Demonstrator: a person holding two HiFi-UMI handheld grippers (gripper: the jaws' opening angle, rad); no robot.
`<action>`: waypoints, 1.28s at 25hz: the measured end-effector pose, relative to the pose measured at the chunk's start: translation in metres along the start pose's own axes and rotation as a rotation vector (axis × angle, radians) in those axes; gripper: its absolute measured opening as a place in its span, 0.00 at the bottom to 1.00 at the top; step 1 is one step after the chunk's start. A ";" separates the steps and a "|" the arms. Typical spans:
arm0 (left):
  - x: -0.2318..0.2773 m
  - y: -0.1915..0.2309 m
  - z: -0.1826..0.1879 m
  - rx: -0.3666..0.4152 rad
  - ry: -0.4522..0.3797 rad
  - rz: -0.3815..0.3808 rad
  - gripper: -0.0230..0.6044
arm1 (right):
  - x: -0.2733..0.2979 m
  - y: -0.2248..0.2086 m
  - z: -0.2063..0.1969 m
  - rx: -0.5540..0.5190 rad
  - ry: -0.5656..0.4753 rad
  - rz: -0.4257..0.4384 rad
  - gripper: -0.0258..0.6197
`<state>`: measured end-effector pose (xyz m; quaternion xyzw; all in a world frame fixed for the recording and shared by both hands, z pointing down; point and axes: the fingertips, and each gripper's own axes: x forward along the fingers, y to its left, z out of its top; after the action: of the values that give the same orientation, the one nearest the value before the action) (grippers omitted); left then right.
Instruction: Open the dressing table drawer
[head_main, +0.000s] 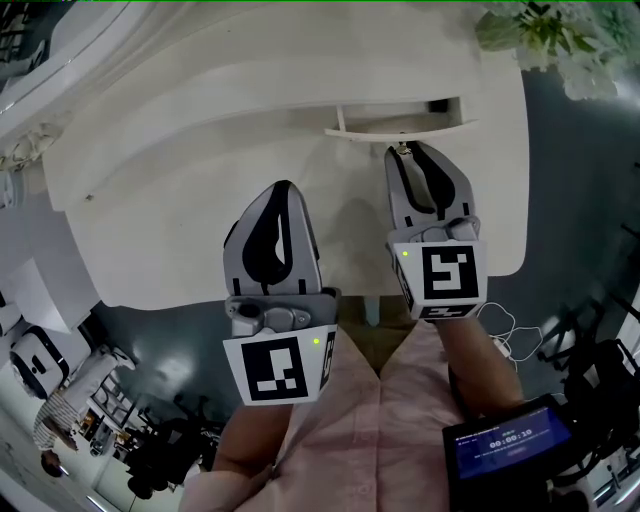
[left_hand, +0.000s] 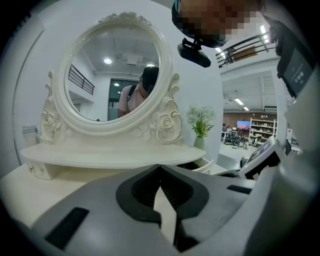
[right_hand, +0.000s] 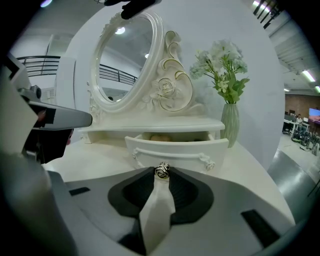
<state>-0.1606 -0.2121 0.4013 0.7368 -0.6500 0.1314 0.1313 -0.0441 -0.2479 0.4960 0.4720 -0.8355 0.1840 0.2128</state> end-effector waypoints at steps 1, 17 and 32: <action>-0.001 0.000 0.000 0.002 -0.001 -0.003 0.07 | -0.001 0.001 0.000 0.000 0.001 0.000 0.20; -0.031 -0.017 0.005 0.027 -0.015 -0.029 0.07 | -0.035 0.012 -0.006 0.012 -0.014 -0.010 0.20; -0.040 -0.022 0.009 0.040 -0.031 -0.040 0.07 | -0.041 0.012 -0.010 0.011 -0.009 -0.018 0.20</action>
<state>-0.1437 -0.1755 0.3773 0.7543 -0.6342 0.1304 0.1089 -0.0338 -0.2080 0.4817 0.4814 -0.8312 0.1846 0.2083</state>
